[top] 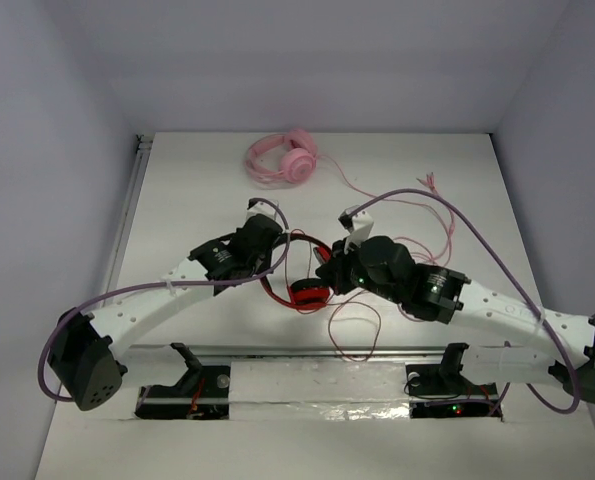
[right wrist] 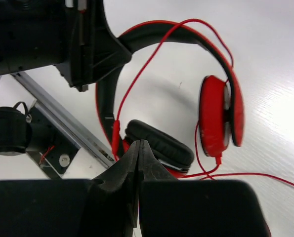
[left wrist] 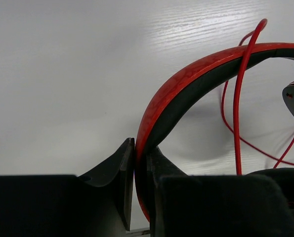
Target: Wrap the headphones
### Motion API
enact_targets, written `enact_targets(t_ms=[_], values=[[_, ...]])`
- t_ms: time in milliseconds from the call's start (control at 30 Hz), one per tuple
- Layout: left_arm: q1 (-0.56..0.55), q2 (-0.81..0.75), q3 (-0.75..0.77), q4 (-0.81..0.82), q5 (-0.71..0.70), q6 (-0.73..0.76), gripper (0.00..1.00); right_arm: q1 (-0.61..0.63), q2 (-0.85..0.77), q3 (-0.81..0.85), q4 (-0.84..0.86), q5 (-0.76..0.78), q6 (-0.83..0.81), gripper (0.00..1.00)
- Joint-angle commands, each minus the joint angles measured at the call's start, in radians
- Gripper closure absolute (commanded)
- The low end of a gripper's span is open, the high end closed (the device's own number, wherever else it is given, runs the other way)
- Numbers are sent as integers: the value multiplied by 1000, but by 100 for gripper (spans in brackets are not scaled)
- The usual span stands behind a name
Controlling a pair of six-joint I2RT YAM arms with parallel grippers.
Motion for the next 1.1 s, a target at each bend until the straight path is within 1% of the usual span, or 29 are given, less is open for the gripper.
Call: enact_targets(t_ms=[0,67,100,167,200,233,267,300,333,367,433,500,533,633,800,833,900,1067], values=[[-5,-48,78,-32,-3,15,100,10,-43,-7,9,62,2,100],[-5,-57,95,-31,-20,19,100,10,-112,-76,38,65,22,100],[4,-55,113,-23,-2,24,100,10,-198,-102,48,67,35,100],[4,-42,135,-15,14,45,100,10,-283,-183,71,72,55,100],[4,-37,161,-17,24,53,100,10,-344,-211,81,64,69,96],[4,-31,173,-29,24,60,100,10,-363,-235,101,53,77,91],[4,-25,185,-34,21,74,100,10,-372,-275,109,46,91,82],[4,-26,210,-41,24,79,100,10,-375,-291,120,33,104,66],[4,-28,219,-57,24,82,100,10,-376,-305,140,27,111,59],[4,-37,231,-61,29,88,100,10,-380,-323,153,32,114,49],[4,-51,259,-80,37,93,100,10,-390,-366,163,58,120,42],[14,-70,289,-92,58,103,100,-22,-415,-406,181,35,108,34],[14,-74,302,-104,66,107,100,-36,-416,-414,195,-24,102,34],[14,-74,348,-136,86,120,100,-48,-398,-429,225,-91,95,32],[14,-84,435,-187,98,140,100,-57,-357,-478,290,-102,124,28],[14,-86,448,-202,107,143,100,-66,-350,-489,339,-117,132,27],[14,-87,469,-213,133,149,100,-97,-332,-521,376,-151,140,26],[14,-104,489,-238,175,151,100,-146,-295,-529,399,-120,128,23]])
